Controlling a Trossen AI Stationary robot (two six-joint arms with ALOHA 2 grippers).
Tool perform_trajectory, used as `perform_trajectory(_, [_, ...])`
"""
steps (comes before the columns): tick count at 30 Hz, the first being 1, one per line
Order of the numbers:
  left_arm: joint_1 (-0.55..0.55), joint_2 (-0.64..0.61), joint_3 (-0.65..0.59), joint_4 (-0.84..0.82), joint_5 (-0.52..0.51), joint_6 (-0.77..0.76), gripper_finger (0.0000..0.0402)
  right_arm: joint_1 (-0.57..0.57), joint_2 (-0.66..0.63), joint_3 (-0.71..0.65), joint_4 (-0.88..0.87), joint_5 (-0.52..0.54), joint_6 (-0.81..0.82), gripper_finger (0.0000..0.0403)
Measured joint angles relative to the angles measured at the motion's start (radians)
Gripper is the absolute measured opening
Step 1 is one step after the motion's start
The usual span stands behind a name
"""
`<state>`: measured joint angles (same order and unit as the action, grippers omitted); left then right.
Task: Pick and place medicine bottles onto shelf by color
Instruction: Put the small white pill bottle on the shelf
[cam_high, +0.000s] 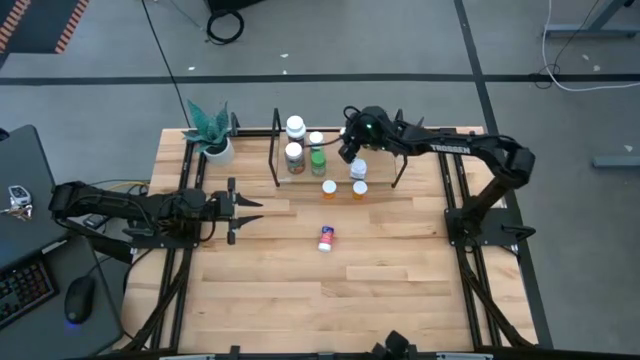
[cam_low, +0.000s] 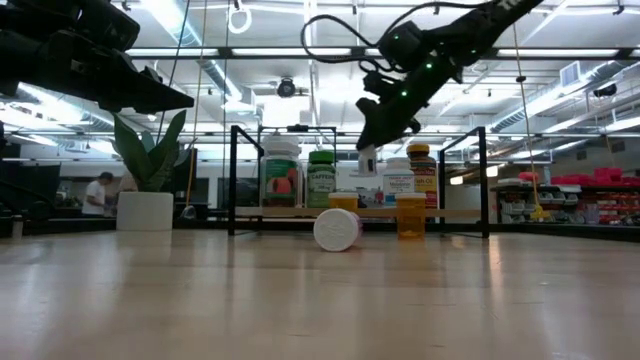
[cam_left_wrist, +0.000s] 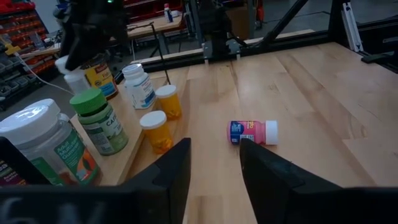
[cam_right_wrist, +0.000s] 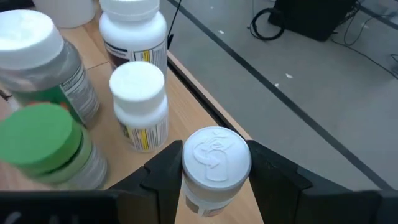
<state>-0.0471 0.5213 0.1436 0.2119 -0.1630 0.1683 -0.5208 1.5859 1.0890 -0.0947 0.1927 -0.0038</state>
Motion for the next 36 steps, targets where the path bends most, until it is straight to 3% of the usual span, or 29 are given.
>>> perform_trajectory(9, [0.0,0.0,0.0,0.0,0.0,0.0,0.0144,-0.024,0.138,0.177,-0.08,-0.035,-0.005,0.0174])
perform_trajectory(22, [0.0,0.0,0.0,0.0,0.0,0.0,0.0143,-0.031,0.248,0.183,-0.103,-0.034,0.056,0.0174])
perform_trajectory(28, [0.0,0.0,0.0,0.0,0.0,0.0,0.014,-0.031,0.235,0.183,-0.177,0.041,0.084,0.0174])
perform_trajectory(36, [0.0,0.0,0.0,0.0,0.0,0.0,0.0151,-0.012,0.211,0.183,-0.18,0.047,0.081,0.0174])
